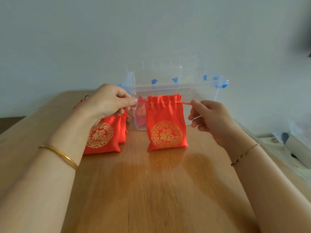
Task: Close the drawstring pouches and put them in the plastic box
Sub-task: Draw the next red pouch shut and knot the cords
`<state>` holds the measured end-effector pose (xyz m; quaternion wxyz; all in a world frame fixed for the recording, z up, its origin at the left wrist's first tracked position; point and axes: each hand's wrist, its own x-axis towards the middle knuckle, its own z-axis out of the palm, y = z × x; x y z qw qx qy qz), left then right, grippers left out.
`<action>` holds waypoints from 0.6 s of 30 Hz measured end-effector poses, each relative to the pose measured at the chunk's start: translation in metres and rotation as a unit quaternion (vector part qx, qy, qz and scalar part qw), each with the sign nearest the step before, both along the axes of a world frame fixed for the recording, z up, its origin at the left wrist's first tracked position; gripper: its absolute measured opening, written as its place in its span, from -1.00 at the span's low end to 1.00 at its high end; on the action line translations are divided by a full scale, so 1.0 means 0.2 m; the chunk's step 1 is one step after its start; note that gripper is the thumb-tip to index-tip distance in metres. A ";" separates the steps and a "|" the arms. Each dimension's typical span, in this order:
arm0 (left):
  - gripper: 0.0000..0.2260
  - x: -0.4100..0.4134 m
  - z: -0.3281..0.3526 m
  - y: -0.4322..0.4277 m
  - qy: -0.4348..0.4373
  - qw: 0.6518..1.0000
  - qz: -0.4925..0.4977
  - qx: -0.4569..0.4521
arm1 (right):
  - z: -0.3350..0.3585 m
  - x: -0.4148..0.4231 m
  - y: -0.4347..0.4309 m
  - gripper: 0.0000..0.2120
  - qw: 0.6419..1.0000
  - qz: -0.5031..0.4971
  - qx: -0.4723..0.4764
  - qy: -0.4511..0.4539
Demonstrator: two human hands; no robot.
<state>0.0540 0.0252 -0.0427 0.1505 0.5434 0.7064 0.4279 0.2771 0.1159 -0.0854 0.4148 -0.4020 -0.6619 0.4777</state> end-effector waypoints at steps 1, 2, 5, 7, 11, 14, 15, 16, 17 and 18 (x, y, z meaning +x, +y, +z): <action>-0.85 -0.01 0.00 0.00 -0.005 1.000 0.007 -0.004 | 0.00 0.00 0.00 -0.73 0.995 0.036 -0.067 0.068; -0.84 -0.01 0.00 0.00 -0.010 1.000 0.012 -0.010 | 0.00 0.01 0.01 -0.73 0.980 0.066 -0.132 0.135; -0.77 -0.05 0.02 -0.03 -0.013 0.999 0.030 -0.042 | 0.00 0.04 0.05 -0.72 0.905 0.076 -0.296 0.295; -0.73 -0.09 0.04 -0.05 -0.013 0.997 0.044 -0.063 | -0.01 0.06 0.08 -0.72 0.875 0.021 -0.342 0.342; -0.71 -0.07 0.09 -0.08 -0.111 0.993 0.016 -0.038 | -0.03 0.03 0.06 -0.74 0.912 -0.032 -0.277 0.302; -0.77 0.01 0.13 -0.10 -0.285 0.951 -0.115 0.043 | 0.02 -0.02 0.00 -0.73 0.967 -0.047 -0.125 0.217; -0.79 0.03 0.14 -0.09 -0.317 0.933 -0.155 0.066 | 0.05 -0.04 -0.02 -0.72 0.976 -0.042 -0.077 0.200; -0.81 0.06 0.14 -0.08 -0.335 0.921 -0.181 0.084 | 0.10 -0.06 -0.05 -0.72 0.981 -0.032 -0.035 0.187; -0.82 0.09 0.14 -0.07 -0.345 0.913 -0.193 0.098 | 0.14 -0.08 -0.08 -0.72 0.984 -0.019 0.001 0.175; -0.81 0.12 0.14 -0.06 -0.350 0.910 -0.196 0.104 | 0.18 -0.10 -0.11 -0.72 0.986 -0.005 0.033 0.164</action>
